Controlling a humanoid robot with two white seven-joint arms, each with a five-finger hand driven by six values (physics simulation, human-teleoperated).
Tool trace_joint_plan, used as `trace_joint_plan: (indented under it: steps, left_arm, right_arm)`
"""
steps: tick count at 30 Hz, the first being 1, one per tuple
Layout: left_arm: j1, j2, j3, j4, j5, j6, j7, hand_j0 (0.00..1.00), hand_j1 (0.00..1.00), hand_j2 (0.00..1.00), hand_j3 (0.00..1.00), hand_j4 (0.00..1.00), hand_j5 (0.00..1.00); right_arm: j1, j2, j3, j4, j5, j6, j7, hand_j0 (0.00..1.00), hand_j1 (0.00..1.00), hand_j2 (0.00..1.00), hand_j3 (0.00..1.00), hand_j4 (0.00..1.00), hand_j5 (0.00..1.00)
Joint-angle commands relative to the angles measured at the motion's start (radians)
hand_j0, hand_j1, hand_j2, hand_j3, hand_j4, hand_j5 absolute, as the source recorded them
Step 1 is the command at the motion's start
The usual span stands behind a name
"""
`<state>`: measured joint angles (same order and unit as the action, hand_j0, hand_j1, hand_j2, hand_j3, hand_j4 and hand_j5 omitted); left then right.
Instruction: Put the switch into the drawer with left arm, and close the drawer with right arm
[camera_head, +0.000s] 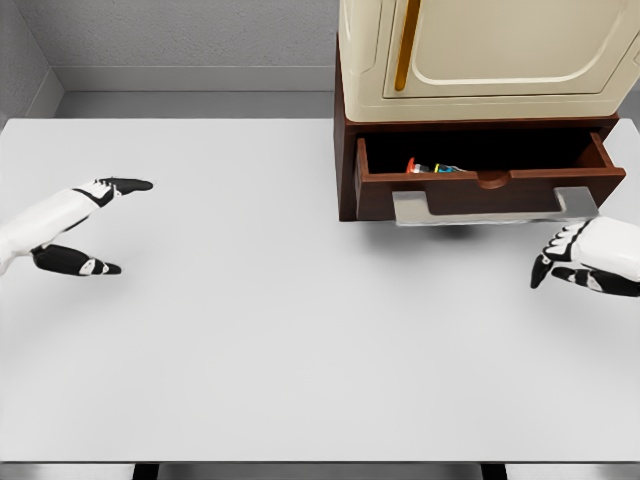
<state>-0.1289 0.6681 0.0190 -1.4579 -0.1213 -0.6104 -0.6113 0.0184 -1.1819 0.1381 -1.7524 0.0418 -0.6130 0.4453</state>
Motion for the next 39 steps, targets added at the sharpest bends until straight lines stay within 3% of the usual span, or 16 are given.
trace_joint_plan:
  steps: [1, 5, 16, 32, 39]
  left_arm:
    - [0.0, -0.005, 0.01, 0.051, -0.034, 0.0, 0.0, 1.0, 1.0, 1.0, 1.0, 1.0, 1.0]
    - [0.0, -0.119, 0.073, -0.018, -0.028, 0.0, 0.0, 1.0, 1.0, 1.0, 1.0, 1.0, 1.0]
    - [0.0, -0.12, 0.09, -0.01, -0.023, 0.0, 0.0, 1.0, 1.0, 1.0, 1.0, 1.0, 1.0]
    - [0.008, -0.12, 0.091, -0.018, -0.021, 0.0, 0.0, 1.0, 1.0, 1.0, 1.0, 1.0, 1.0]
    - [0.008, -0.12, 0.093, -0.018, -0.021, 0.0, 0.0, 1.0, 1.0, 1.0, 1.0, 1.0, 1.0]
  right_arm:
    - [0.002, -0.002, 0.002, -0.015, -0.005, 0.002, 0.015, 0.45, 0.45, 0.45, 0.45, 0.45, 0.45]
    - [-0.009, 0.001, 0.002, -0.015, -0.005, 0.002, 0.018, 0.46, 0.46, 0.46, 0.46, 0.46, 0.46]
    - [-0.078, 0.111, 0.005, -0.006, 0.04, 0.002, 0.02, 0.46, 0.46, 0.46, 0.46, 0.46, 0.46]
    - [-0.107, 0.131, 0.009, 0.02, 0.053, 0.002, 0.02, 0.46, 0.46, 0.46, 0.46, 0.46, 0.46]
    - [-0.159, 0.197, 0.018, 0.079, 0.096, 0.002, 0.02, 0.47, 0.47, 0.47, 0.47, 0.47, 0.47]
